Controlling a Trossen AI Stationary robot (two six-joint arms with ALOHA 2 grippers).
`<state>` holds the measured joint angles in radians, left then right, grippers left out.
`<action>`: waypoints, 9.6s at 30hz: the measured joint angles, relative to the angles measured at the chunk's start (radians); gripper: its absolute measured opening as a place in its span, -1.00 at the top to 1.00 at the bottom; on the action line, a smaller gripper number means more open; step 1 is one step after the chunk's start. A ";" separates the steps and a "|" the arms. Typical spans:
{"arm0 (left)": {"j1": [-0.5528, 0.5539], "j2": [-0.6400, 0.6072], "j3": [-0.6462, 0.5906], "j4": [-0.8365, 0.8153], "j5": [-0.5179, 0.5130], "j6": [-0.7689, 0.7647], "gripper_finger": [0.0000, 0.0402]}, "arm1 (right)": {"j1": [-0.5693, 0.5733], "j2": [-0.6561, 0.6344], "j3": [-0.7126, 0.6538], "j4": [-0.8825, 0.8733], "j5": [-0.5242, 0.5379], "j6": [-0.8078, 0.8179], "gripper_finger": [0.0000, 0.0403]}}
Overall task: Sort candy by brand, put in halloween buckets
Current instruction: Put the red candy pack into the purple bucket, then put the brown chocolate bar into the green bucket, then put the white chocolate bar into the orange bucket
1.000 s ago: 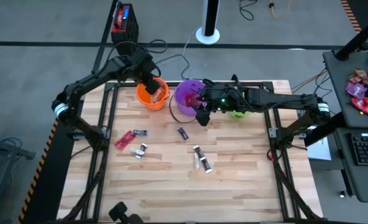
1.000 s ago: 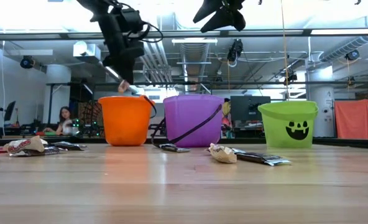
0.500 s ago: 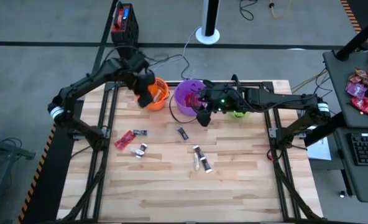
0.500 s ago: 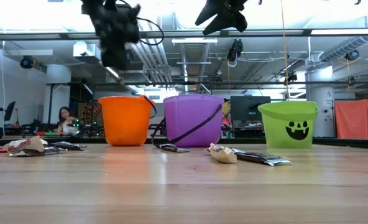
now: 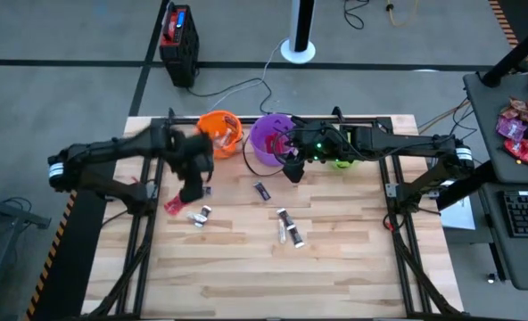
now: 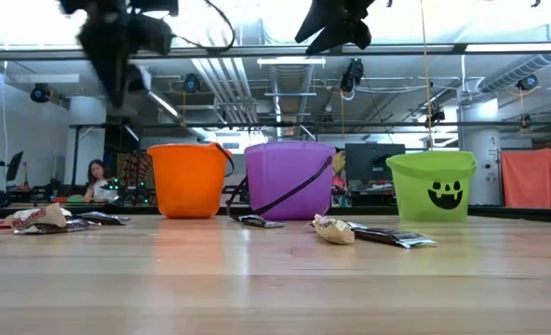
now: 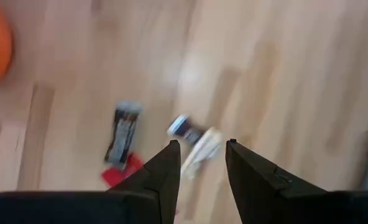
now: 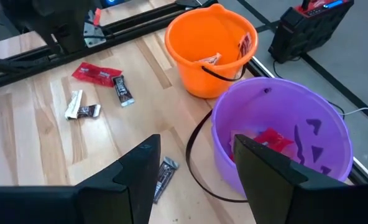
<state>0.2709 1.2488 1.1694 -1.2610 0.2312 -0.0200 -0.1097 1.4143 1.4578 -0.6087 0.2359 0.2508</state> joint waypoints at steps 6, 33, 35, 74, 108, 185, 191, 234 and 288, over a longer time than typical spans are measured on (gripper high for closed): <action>-0.058 -0.049 -0.218 0.134 -0.072 -0.177 0.44 | 0.000 0.000 0.000 0.000 -0.002 -0.015 0.03; -0.040 0.135 -0.608 0.353 -0.298 -0.487 0.48 | 0.000 0.001 -0.001 0.000 -0.003 0.013 0.03; -0.040 0.134 -0.609 0.360 -0.307 -0.486 0.57 | 0.000 0.001 -0.001 0.000 -0.003 0.012 0.03; -0.069 0.111 0.390 0.435 -0.045 -0.009 1.00 | 0.000 -0.003 -0.001 -0.032 -0.008 -0.010 0.03; 0.202 0.536 0.441 0.728 -0.135 0.137 0.44 | 0.044 -0.056 -0.016 -0.367 -0.222 0.538 0.03; -0.038 -0.156 -0.104 0.123 -0.055 -0.711 0.53 | -0.452 0.072 -0.080 -0.630 -0.051 0.395 0.58; -0.067 -0.141 -0.104 0.049 -0.056 -0.779 0.53 | -0.480 0.089 -0.080 -0.621 -0.051 0.330 0.33; -0.377 0.058 -0.516 0.418 -0.166 -0.208 0.10 | -0.431 0.082 -0.080 -0.484 -0.159 0.269 0.17; 0.423 0.166 0.129 0.292 -0.138 0.146 0.77 | 0.324 0.486 -0.092 -0.245 -0.420 0.744 -0.19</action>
<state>0.6939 1.4150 1.2984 -0.9692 0.0935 0.1259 0.2140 1.9004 1.3663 -0.8541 -0.1839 0.9949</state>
